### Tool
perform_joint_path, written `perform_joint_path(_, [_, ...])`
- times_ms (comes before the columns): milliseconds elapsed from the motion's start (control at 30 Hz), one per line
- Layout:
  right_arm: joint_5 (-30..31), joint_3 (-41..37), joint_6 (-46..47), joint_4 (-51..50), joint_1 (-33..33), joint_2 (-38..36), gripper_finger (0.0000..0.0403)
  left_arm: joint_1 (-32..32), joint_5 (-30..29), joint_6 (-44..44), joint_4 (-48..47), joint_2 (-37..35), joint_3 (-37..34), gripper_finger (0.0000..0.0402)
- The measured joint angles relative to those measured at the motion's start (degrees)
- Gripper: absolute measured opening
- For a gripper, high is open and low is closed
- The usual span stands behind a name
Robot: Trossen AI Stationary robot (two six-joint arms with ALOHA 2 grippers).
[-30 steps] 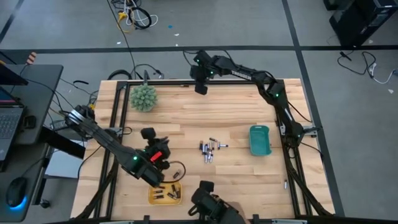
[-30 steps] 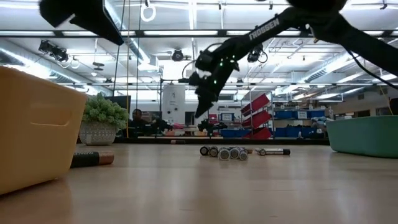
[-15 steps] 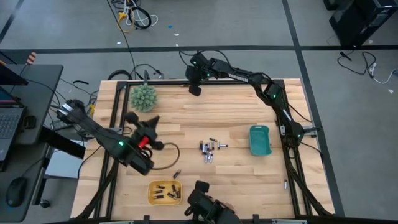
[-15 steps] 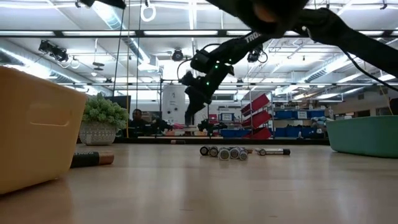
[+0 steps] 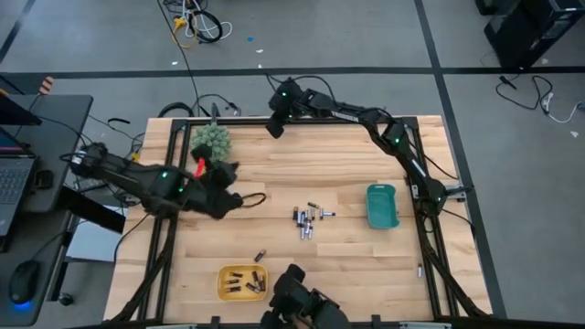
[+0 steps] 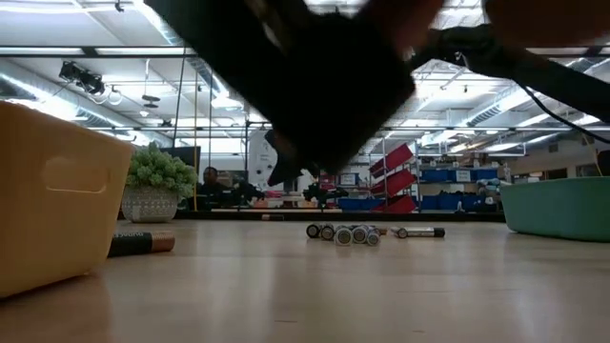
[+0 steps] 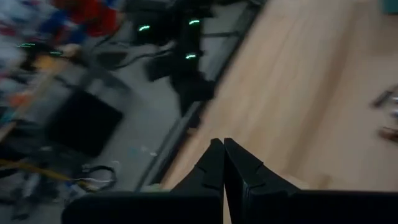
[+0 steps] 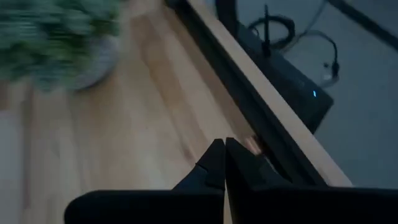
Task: Sort batteries
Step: Put the black battery into the yellow bin
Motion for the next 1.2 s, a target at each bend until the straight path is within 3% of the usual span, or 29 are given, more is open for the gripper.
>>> perform_joint_path(200, [0.62, -0.02, 6.01, -1.72, -1.52, 2.97, 0.0, 9.91, 8.45, 18.5, 12.34, 0.0, 0.0, 0.0])
perform_joint_path(333, [0.59, -0.01, 6.77, -3.23, -2.3, 3.88, 0.0, 15.73, 12.23, 25.04, 16.41, -0.02, 0.0, 0.0])
perform_joint_path(567, [0.16, 0.09, 7.67, 0.66, -2.43, 4.14, 0.0, 26.47, 23.19, 29.26, 18.14, 0.98, 0.0, 0.0])
perform_joint_path(867, [-1.18, 3.98, 8.36, -3.67, -2.3, 5.54, 0.0, 36.48, 31.47, 31.88, 23.04, 1.79, 0.02, 0.0])
perform_joint_path(1100, [-4.56, 3.89, 4.46, -10.2, -2.79, 5.1, 0.0, 42.66, 33.72, 37.08, 27.71, 6.75, 0.02, 0.0])
perform_joint_path(1200, [-6.44, 3.85, 0.88, -13.29, -3.68, 2.63, 0.0, 47.36, 41.84, 39.76, 27.39, 8.98, 0.02, 0.0])
